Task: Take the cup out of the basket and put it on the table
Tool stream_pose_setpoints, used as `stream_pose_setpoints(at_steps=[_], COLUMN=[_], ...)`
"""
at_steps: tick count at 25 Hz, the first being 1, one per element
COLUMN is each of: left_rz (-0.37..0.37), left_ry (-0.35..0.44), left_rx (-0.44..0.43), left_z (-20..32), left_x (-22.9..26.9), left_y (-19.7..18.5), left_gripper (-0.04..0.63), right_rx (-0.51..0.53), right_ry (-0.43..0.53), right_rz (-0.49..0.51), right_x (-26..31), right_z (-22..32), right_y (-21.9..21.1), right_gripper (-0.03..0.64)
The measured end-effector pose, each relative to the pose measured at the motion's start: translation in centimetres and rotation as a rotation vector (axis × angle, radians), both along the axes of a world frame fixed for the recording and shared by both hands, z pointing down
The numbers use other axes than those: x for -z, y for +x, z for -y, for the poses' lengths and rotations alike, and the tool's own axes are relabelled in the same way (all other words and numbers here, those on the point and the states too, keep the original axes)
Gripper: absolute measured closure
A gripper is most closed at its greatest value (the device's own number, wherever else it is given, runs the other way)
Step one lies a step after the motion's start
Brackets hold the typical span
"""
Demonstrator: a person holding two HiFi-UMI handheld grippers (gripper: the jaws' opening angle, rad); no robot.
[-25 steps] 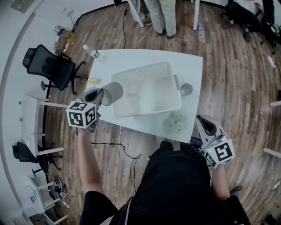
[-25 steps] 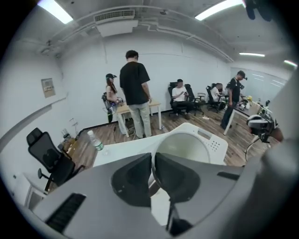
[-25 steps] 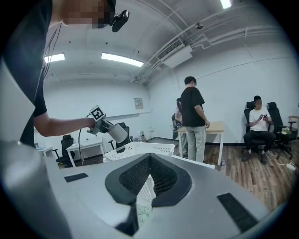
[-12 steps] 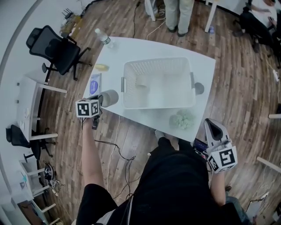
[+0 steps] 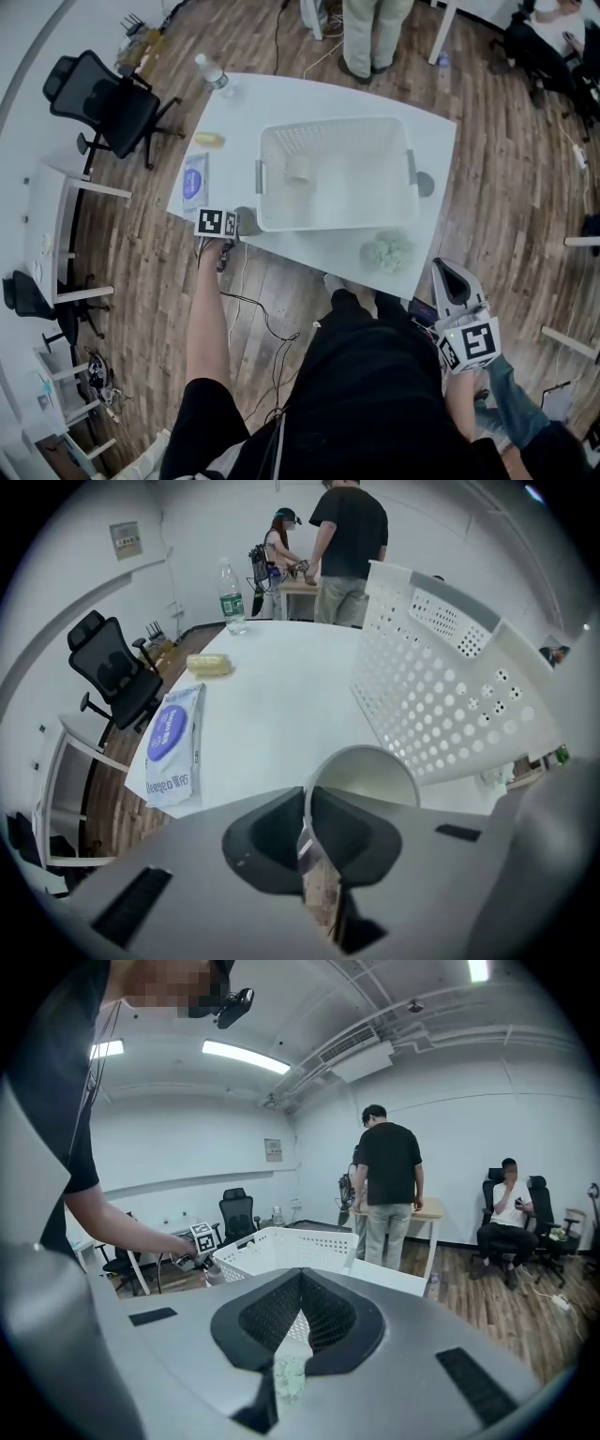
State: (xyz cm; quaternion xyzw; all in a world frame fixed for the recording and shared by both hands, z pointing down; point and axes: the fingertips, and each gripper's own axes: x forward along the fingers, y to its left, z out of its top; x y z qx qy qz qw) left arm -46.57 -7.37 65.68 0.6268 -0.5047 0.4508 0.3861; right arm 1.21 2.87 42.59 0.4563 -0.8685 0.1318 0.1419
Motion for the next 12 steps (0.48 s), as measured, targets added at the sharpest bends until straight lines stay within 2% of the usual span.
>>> stream_pose_setpoints(at_steps=[6,12], left_rz=[0.031,0.041], left_ry=[-0.029,-0.024], left_rx=[-0.008,-0.012], left_z=[0.3,1.0], left_x=[-1.7,-1.8], left_y=[0.1,0.1], left_gripper=[0.563,0.563], right_rx=[0.008,0.016], right_ry=[-0.012,-0.017], right_rz=[-0.013,-0.010], right_x=[-0.1,-0.1], right_z=[0.0,0.3], right_y=[-0.5,-1.0], right_gripper=[0.592,0.592])
